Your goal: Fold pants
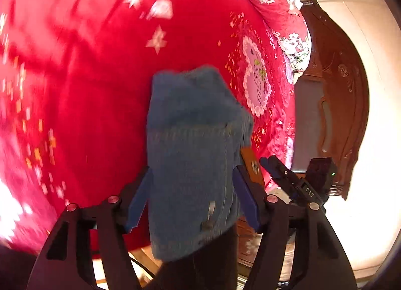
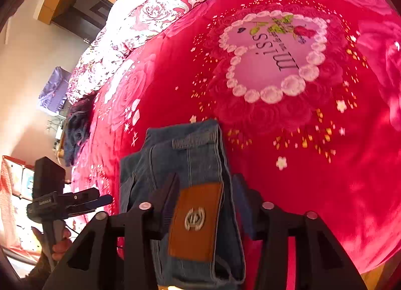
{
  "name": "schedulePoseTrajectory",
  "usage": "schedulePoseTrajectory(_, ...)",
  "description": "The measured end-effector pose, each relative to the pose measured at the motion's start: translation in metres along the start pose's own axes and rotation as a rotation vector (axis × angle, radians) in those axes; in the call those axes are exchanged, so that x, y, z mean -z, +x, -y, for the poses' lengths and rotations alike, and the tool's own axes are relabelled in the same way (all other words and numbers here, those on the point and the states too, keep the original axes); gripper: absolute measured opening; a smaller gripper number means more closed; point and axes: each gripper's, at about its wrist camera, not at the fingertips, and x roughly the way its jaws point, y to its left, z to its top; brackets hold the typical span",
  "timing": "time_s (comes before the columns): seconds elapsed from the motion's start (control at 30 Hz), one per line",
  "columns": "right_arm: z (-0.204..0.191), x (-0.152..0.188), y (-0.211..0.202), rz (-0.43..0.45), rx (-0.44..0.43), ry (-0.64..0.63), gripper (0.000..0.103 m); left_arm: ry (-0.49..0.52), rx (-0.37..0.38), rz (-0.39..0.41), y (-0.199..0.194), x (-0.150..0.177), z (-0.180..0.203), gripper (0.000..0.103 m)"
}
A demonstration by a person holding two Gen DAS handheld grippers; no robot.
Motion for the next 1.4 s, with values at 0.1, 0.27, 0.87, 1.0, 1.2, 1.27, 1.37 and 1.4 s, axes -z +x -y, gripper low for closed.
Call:
schedulePoseTrajectory(0.1, 0.015, 0.027, -0.011, -0.029, -0.064, 0.065, 0.052, -0.086, 0.104, -0.084, 0.023, 0.023, -0.019, 0.065)
schedulePoseTrajectory(0.27, 0.029, 0.059, -0.003, -0.050, -0.153, 0.131, 0.057, -0.080, 0.060, -0.146, 0.038, 0.043, -0.026, 0.069)
schedulePoseTrajectory(0.87, 0.009, 0.067, -0.037, 0.029, 0.055, -0.006, 0.040, 0.250, -0.266, 0.010, -0.003, 0.047, 0.036, 0.049)
schedulePoseTrajectory(1.0, 0.013, 0.037, -0.039, 0.105, 0.023, 0.056, 0.051, 0.264, -0.350, 0.116, 0.004, 0.016, 0.049, 0.059)
schedulePoseTrajectory(1.2, 0.011, 0.004, 0.002, 0.070, 0.029, 0.101, 0.051, 0.252, -0.421, 0.177, 0.026, -0.014, 0.050, 0.059)
schedulePoseTrajectory(1.27, 0.010, -0.003, 0.013, 0.061, 0.054, 0.098, 0.051, 0.246, -0.423, 0.184, 0.026, -0.017, 0.050, 0.059)
schedulePoseTrajectory(1.37, 0.010, -0.008, 0.030, 0.035, 0.054, 0.103, 0.051, 0.245, -0.424, 0.186, 0.026, -0.019, 0.047, 0.059)
schedulePoseTrajectory(1.4, 0.008, -0.008, 0.034, 0.028, 0.057, 0.095, 0.051, 0.244, -0.426, 0.190, 0.027, -0.020, 0.047, 0.059)
